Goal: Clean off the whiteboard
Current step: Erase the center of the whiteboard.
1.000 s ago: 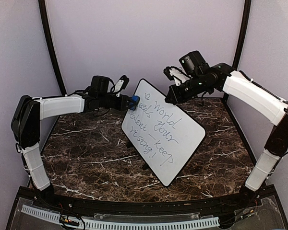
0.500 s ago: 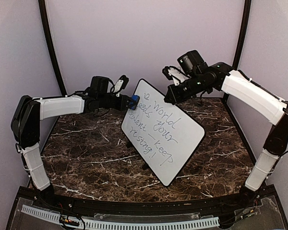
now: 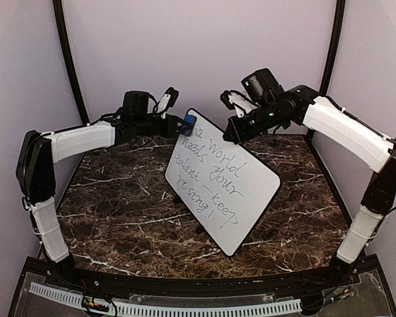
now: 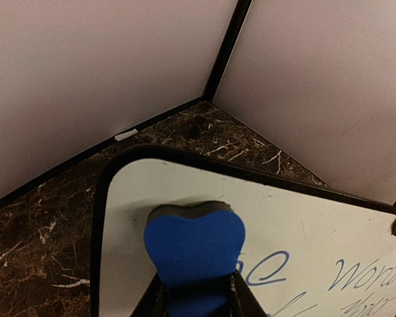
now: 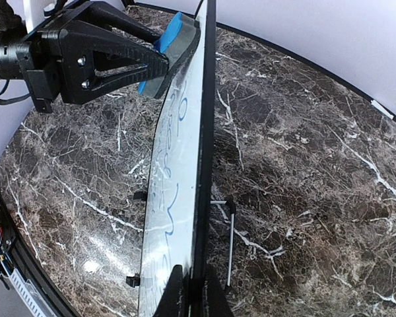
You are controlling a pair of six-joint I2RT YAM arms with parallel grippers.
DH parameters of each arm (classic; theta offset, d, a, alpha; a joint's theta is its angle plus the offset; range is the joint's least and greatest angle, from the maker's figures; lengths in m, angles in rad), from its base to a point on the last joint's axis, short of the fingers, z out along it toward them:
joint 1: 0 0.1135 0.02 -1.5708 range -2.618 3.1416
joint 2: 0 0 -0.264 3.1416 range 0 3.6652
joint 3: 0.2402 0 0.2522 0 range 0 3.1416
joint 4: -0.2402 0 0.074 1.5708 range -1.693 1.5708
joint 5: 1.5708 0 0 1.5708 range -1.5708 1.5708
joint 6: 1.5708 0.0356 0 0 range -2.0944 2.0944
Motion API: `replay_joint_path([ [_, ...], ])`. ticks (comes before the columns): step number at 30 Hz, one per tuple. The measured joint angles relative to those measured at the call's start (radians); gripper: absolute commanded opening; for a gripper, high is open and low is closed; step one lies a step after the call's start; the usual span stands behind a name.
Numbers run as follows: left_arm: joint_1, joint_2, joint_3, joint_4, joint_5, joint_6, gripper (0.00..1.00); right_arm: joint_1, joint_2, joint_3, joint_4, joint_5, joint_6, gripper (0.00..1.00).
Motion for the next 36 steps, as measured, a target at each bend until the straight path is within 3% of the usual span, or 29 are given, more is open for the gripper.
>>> replay_joint_path([
  [15, -0.054, -0.042, -0.138, 0.045, -0.043, -0.002, 0.0, 0.002, 0.011, 0.022, -0.031, 0.018, 0.0, 0.0],
  [21, -0.054, -0.042, -0.128, 0.032, -0.043, 0.0, 0.0, 0.002, 0.011, 0.022, -0.031, 0.018, 0.0, 0.0],
  [29, -0.059, -0.026, -0.008, -0.056, -0.038, 0.006, 0.0, 0.003, 0.024, 0.045, -0.04, 0.011, 0.0, 0.0],
  [36, -0.063, -0.037, -0.096, 0.007, -0.024, -0.018, 0.0, 0.003, 0.026, 0.048, -0.048, 0.019, 0.0, 0.0],
])
